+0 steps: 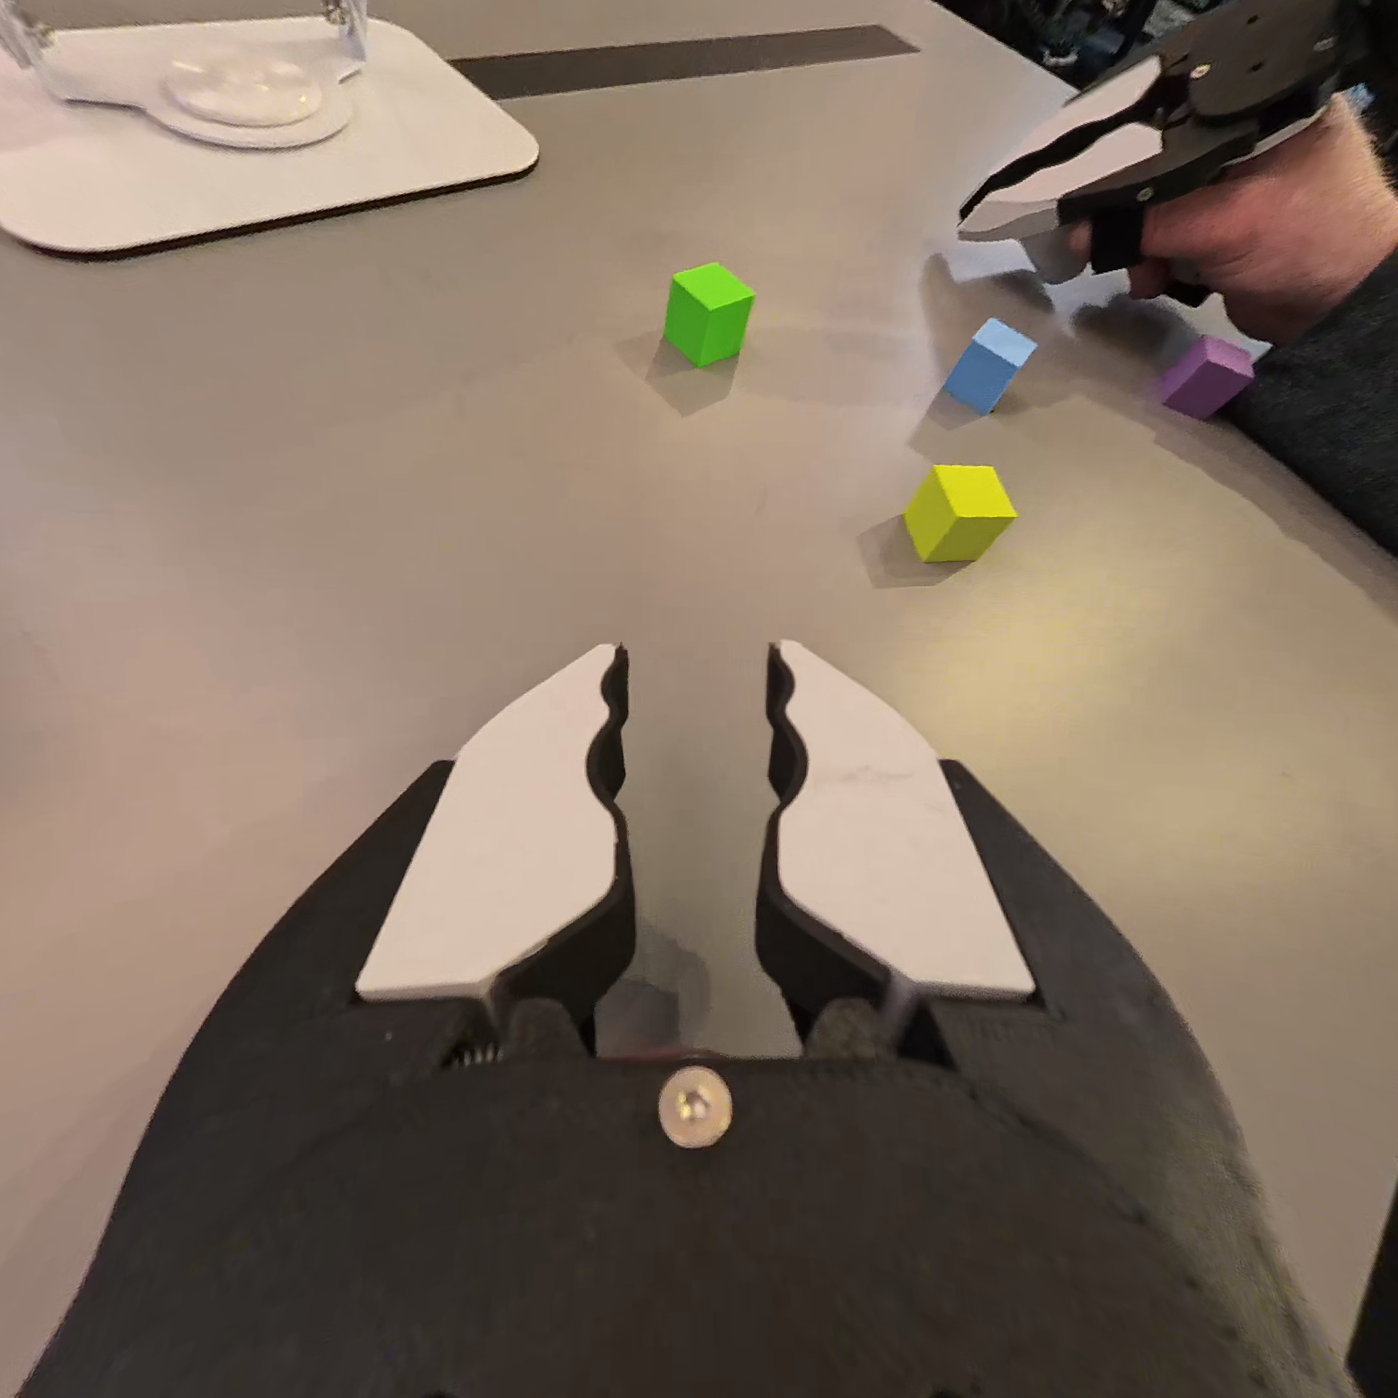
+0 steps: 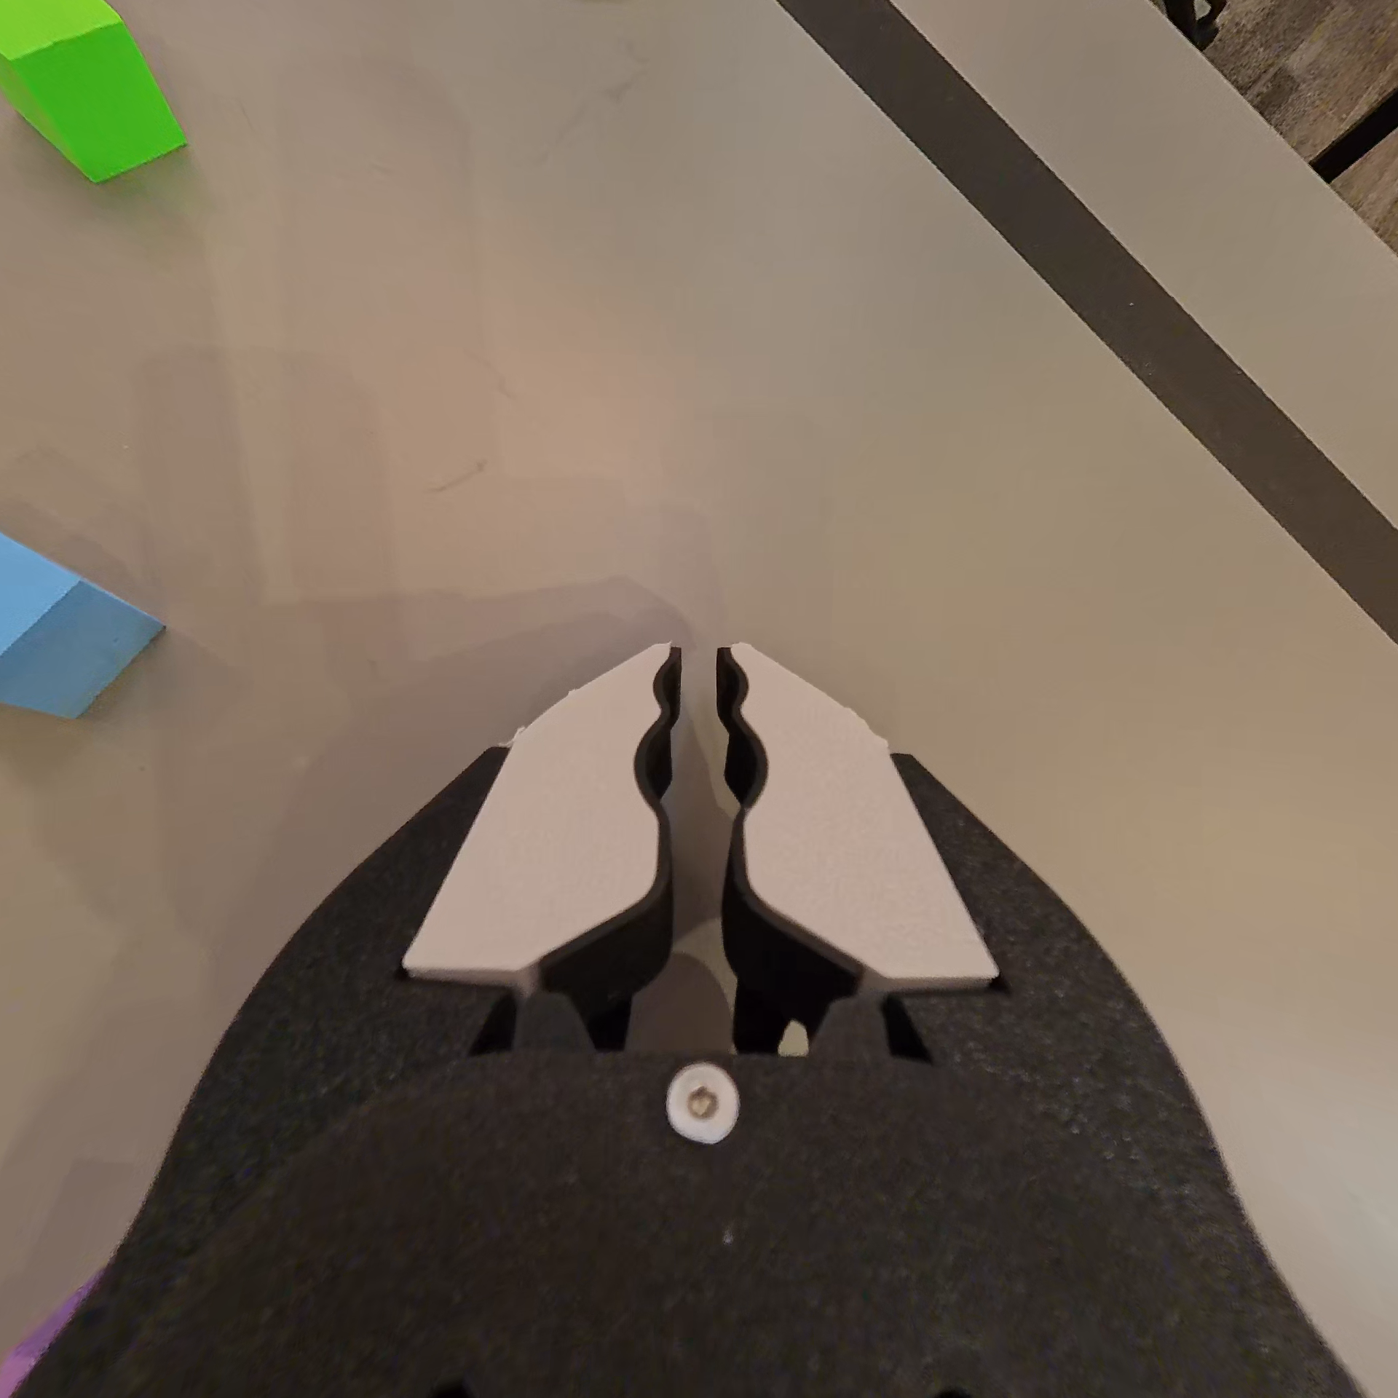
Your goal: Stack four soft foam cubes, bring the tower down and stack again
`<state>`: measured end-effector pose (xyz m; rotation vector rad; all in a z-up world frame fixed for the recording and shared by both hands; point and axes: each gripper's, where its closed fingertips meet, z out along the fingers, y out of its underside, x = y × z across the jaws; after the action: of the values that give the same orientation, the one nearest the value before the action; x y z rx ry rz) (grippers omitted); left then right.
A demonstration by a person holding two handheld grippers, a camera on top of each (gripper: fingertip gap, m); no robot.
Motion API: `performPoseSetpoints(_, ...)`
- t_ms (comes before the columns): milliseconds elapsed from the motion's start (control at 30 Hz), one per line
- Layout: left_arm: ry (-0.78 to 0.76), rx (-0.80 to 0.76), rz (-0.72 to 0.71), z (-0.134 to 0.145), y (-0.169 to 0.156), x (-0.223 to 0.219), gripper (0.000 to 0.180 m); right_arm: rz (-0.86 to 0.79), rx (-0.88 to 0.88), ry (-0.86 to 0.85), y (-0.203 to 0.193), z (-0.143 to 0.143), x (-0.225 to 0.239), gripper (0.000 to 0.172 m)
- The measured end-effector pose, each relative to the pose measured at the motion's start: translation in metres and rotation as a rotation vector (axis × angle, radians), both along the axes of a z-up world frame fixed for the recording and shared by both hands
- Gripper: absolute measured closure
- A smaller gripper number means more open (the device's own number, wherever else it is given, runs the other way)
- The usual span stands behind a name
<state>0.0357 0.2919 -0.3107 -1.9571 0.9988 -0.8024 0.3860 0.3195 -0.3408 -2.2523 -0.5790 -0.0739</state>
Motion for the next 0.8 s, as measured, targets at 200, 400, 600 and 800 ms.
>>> performPoseSetpoints(200,0.104,0.062,-0.106,-0.005,-0.032,0.040,0.124,0.004,-0.002,-0.002,0.000,0.000,-0.001,0.163)
performPoseSetpoints(400,0.151,0.097,-0.139,0.000,-0.048,0.078,0.106,0.008,-0.004,-0.004,0.000,-0.001,-0.002,0.163)
performPoseSetpoints(600,0.209,0.070,-0.124,-0.012,-0.050,0.097,0.102,0.014,-0.008,-0.012,0.000,-0.001,-0.003,0.163)
performPoseSetpoints(800,0.266,0.059,-0.134,-0.027,-0.052,0.115,0.108,0.017,-0.010,-0.016,0.000,-0.002,-0.004,0.163)
